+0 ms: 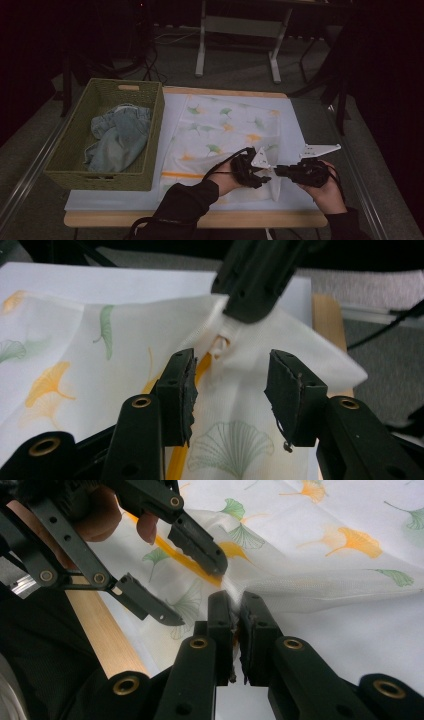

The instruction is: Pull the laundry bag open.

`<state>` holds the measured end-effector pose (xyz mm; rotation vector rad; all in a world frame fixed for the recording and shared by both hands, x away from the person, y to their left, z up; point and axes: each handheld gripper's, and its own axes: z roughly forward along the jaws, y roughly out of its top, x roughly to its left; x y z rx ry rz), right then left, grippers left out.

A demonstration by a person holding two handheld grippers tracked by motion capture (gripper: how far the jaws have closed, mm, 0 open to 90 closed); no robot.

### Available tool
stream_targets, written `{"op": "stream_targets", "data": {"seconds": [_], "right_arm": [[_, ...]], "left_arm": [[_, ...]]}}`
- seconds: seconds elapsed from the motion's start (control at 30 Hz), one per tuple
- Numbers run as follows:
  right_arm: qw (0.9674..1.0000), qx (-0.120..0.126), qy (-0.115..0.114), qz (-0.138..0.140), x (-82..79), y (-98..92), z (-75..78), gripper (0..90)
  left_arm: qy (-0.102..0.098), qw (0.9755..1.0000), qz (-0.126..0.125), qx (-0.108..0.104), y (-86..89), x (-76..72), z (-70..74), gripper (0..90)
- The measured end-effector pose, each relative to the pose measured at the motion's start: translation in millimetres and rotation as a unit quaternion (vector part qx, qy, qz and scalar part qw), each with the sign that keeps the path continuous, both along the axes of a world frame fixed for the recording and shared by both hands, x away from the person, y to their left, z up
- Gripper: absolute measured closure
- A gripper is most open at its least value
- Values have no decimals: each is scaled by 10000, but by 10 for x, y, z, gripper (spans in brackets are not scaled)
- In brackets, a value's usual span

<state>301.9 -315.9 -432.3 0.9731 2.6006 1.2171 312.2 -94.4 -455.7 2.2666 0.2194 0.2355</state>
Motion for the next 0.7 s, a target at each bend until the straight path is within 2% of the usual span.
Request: {"op": "stream_targets", "data": {"seconds": [0.17,0.3,0.4,0.57,0.7], "right_arm": [[10000,38,21,39,-3,14,4,843],[9999,47,13,107,-12,36,3,844],[9999,41,56,157,-18,46,-2,844],[9997,66,57,213,-31,56,7,844],[9997,82,74,228,-27,59,4,844]], "left_arm": [[16,9999,42,140,-13,14,-47,577],[4,9998,102,155,-48,7,-71,580],[-175,9994,171,254,-65,4,-85,593],[-294,9993,190,124,-48,7,-121,624],[-292,9991,225,187,-74,-5,-126,638]]}}
